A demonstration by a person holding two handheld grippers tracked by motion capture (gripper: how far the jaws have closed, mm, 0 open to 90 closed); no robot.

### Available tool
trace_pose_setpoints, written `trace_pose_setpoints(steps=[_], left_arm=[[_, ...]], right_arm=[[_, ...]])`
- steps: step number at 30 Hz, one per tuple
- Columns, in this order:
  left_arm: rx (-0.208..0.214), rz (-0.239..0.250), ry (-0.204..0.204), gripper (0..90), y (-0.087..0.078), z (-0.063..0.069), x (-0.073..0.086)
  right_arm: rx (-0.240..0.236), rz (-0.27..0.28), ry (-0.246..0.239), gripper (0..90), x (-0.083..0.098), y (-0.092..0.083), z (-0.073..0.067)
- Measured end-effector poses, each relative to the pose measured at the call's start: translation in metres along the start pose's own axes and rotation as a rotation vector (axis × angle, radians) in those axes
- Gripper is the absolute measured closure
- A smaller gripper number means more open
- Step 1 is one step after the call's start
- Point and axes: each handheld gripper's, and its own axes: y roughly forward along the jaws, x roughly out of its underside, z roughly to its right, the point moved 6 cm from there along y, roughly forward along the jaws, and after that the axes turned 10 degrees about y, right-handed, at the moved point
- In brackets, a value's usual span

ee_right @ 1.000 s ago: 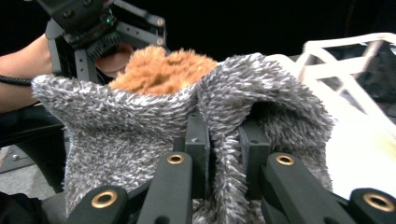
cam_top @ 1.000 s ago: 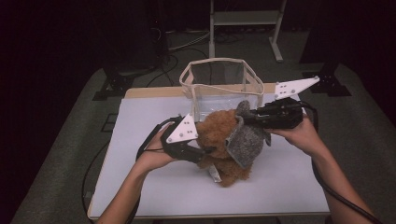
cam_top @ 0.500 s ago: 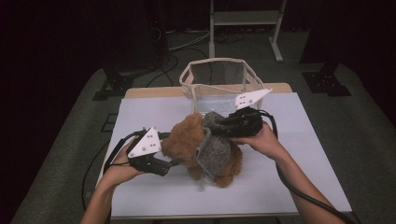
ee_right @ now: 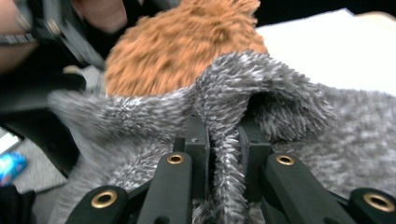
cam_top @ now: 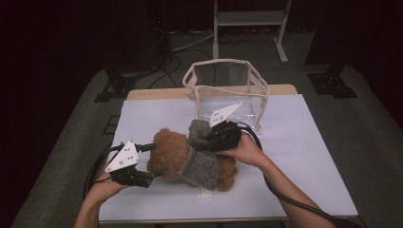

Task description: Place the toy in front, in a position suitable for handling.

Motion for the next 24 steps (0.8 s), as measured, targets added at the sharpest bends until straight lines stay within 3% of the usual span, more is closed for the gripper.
trace_pose_setpoints(steps=[4,10,15,16,24], left_arm=[[0.044,-0.063,0.023,22.0,0.012,0.007,0.008],[0.033,-0.114,0.013,20.3,0.024,0.003,0.025],[0.016,-0.146,0.009,18.3,0.029,-0.002,0.035],[0.017,-0.143,0.004,17.7,0.029,-0.003,0.036],[-0.022,-0.159,-0.031,13.1,0.028,-0.015,0.052]], right_arm=[[0.003,-0.037,-0.002,76.8,0.009,0.012,-0.002],[0.04,-0.046,-0.009,76.7,0.018,-0.003,0.002],[0.065,-0.021,0.034,76.6,0.033,-0.027,0.012],[0.067,-0.003,0.061,76.6,0.038,-0.032,0.015],[0.109,0.026,0.149,76.6,0.072,-0.049,0.036]])
